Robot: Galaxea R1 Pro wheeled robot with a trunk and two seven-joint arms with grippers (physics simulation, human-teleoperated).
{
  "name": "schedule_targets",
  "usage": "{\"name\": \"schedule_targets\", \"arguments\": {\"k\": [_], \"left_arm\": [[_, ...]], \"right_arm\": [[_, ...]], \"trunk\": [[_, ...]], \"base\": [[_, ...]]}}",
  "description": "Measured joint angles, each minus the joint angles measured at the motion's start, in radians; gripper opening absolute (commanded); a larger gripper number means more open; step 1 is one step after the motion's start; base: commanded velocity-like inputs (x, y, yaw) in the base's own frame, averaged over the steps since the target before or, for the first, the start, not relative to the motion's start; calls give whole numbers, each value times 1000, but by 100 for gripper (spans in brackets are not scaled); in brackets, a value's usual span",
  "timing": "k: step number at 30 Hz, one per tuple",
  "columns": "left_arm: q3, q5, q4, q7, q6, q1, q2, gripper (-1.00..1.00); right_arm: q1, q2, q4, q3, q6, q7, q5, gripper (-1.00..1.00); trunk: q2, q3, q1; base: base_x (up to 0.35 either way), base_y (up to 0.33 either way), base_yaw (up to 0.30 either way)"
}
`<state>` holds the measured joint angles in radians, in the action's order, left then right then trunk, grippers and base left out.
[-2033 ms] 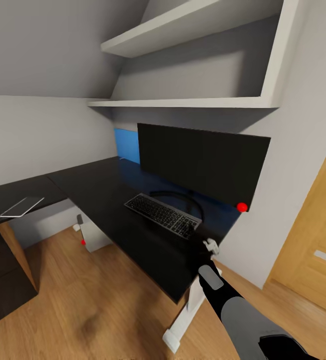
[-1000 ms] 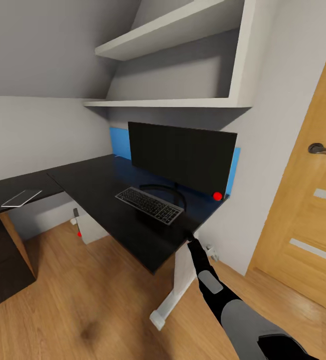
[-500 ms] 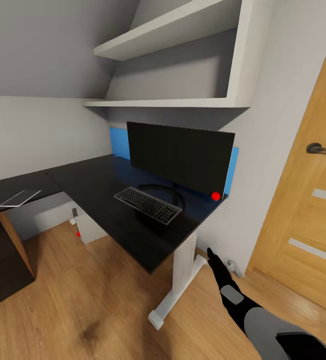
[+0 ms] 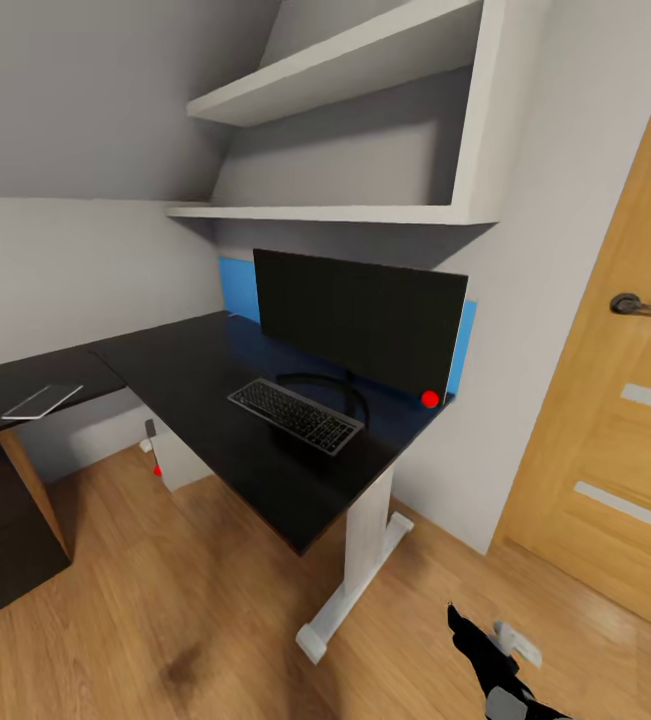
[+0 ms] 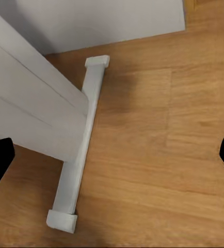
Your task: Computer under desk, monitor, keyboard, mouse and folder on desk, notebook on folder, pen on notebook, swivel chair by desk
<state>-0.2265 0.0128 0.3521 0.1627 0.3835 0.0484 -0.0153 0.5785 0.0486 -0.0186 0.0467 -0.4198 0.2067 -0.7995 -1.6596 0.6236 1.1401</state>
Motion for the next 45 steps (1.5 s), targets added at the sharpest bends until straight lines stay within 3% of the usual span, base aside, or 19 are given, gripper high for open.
{"name": "schedule_targets", "arguments": {"k": [2, 5, 7, 9, 11, 12, 13, 15, 19, 23, 29, 37, 39, 40, 41, 45], "left_arm": [[1, 0, -5, -3, -76, 0, 2, 100], [2, 0, -5, -4, -129, 0, 3, 100], [2, -1, -5, -5, -146, 0, 5, 100], [2, -1, -5, -6, -149, 0, 5, 100], [3, -2, -5, -6, -144, 0, 6, 100], [5, -3, -5, -6, -132, 0, 6, 100], [5, -3, -5, -6, -131, 0, 6, 100], [5, -3, -5, -6, -130, 0, 6, 100], [5, -4, -6, -6, -130, 0, 5, 100], [5, -5, -6, -6, -129, 0, 6, 100], [6, -6, -6, -6, -130, 0, 6, 100], [7, -5, -7, -6, -133, 0, 4, 100], [7, -5, -8, -6, -133, 0, 4, 100], [7, -5, -8, -6, -134, 0, 4, 100], [7, -5, -8, -6, -134, 0, 4, 100], [7, -6, -8, -6, -132, 0, 5, 100]], "right_arm": [[-41, -1, 0, 3, -14, -4, 21, 100], [-58, -2, -1, 6, -72, -7, 59, 100], [-68, -5, -2, 8, -137, -8, 72, 100], [-70, -13, -2, 8, -154, -9, 75, 100], [-72, -27, -1, 8, -174, -10, 77, 100], [-78, -53, 0, 13, -256, -31, 100, 100], [-82, -58, 0, 10, -268, -40, 117, 100], [-86, -61, 0, 11, -274, -48, 146, 100], [-92, -67, -1, 12, -282, -94, 268, 100], [-93, -65, -2, 10, -283, -130, 330, 100], [-93, -64, -2, 9, -285, -138, 340, 100], [-94, -70, -2, 12, -288, -143, 357, 100], [-95, -72, -2, 12, -288, -143, 371, 100], [-98, -75, -2, 14, -288, -144, 434, 100], [-99, -76, -2, 12, -288, -151, 455, 100], [-99, -79, -2, 13, -288, -180, 487, 100]], "trunk": [[14, -6, -8], [35, -16, -19], [49, -22, -27], [63, -28, -35], [63, -28, -35], [63, -28, -35], [63, -28, -35], [63, -28, -35], [63, -28, -35], [63, -27, -35], [63, -27, -35], [63, -27, -34], [63, -27, -34], [63, -27, -34], [63, -27, -34], [63, -27, -34]], "base": [[0, 0, 0], [0, 0, 0], [0, 0, 0], [0, 0, 3], [0, 0, 158], [0, 0, 271], [0, 0, 274], [0, 0, 279], [0, 0, 215], [0, 0, 53], [0, 0, 8], [-194, -130, 247], [-261, -191, 285], [-263, -188, 287], [-260, -181, 287], [-179, -104, 287]]}}
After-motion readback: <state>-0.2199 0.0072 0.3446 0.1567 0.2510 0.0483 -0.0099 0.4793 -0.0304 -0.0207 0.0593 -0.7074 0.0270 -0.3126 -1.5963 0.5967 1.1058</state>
